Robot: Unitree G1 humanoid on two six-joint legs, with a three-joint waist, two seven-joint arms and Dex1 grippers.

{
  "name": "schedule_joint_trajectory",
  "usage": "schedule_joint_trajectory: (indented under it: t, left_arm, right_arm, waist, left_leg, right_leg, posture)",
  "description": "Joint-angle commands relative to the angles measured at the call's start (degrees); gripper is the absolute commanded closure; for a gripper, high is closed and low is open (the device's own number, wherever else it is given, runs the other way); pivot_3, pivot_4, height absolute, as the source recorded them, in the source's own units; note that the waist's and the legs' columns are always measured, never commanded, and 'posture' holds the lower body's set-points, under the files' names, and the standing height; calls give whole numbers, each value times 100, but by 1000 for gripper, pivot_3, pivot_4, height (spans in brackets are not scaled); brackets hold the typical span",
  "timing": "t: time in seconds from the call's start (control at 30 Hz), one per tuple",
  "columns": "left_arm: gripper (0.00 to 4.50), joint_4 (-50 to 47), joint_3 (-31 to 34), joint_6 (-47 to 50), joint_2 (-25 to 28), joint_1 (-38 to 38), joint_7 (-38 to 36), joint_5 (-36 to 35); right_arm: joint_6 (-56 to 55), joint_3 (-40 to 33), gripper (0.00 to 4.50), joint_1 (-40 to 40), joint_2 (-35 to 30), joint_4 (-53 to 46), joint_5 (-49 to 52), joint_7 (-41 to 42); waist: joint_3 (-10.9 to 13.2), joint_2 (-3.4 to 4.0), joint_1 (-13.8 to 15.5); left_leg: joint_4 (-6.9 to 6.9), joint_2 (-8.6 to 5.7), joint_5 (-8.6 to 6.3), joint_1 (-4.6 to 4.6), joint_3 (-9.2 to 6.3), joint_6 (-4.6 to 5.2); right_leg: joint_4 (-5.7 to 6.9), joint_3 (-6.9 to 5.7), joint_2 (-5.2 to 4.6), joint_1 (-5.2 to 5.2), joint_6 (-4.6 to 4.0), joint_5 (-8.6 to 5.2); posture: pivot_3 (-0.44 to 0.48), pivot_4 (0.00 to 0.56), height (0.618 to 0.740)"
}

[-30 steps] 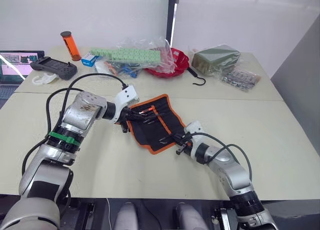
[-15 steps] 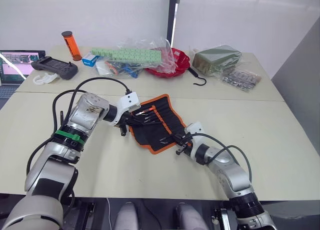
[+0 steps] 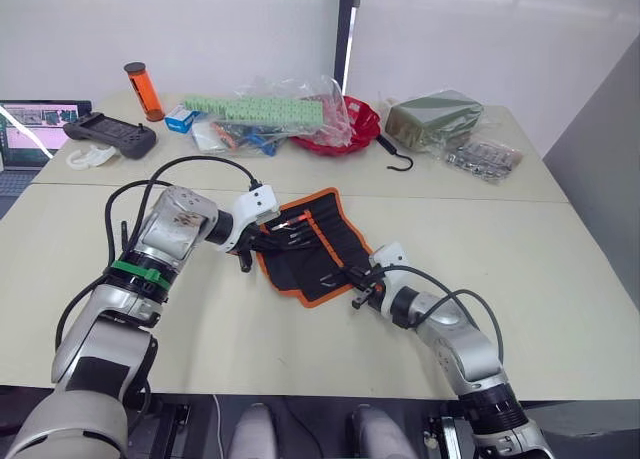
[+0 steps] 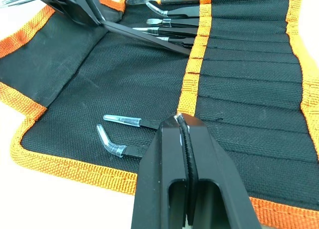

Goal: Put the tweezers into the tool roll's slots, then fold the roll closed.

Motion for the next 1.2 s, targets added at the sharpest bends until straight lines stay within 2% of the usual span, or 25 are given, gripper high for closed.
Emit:
schedule_joint_trajectory:
  t: [0.03,0.23,0.6,0.93,1.17,1.2]
  left_arm:
    - [4494,29,126,-109,-121,-215,57,43]
    - [4494,201,154,-215,-413,-244,227,113]
    - [4494,1072,286,-785,-1141,-513,710,259]
    - [4494,1624,387,-1238,-1512,-688,985,375]
    - [4494,1796,418,-1363,-1514,-729,979,468]
    - [4104,1757,442,-1330,-1490,-721,921,444]
  right_arm:
    - [122,-23,4500,61,-63,181,-123,-67]
    - [140,-18,4500,87,-59,153,-122,-85]
    - [144,124,4500,96,-88,105,-202,-56]
    - [145,143,4500,67,-43,128,-213,-54]
    - [141,120,4500,62,-36,145,-234,-34]
    - [140,120,4500,61,-33,147,-237,-33]
  waist:
    - [0,0,-1]
    - [0,0,-1]
    - [0,0,4]
    - [0,0,10]
    - [0,0,11]
    - [0,0,10]
  left_leg:
    - [0,0,0,0,0,0]
    - [0,-1,0,0,-2,0]
    - [3,-7,0,-3,-10,0]
    - [7,-9,0,-12,-17,0]
    - [17,-14,1,-23,-29,0]
    - [17,-14,1,-23,-29,0]
  right_leg:
    - [0,0,0,0,0,0]
    - [1,0,0,0,0,0]
    - [0,0,0,4,4,0]
    - [0,-1,0,4,7,0]
    - [0,-4,1,4,9,0]
    - [0,-4,1,4,9,0]
  posture:
    - [0,150,737]
    - [0,150,737]
    - [0,150,737]
    - [0,150,737]
    - [0,150,737]
    - [0,150,737]
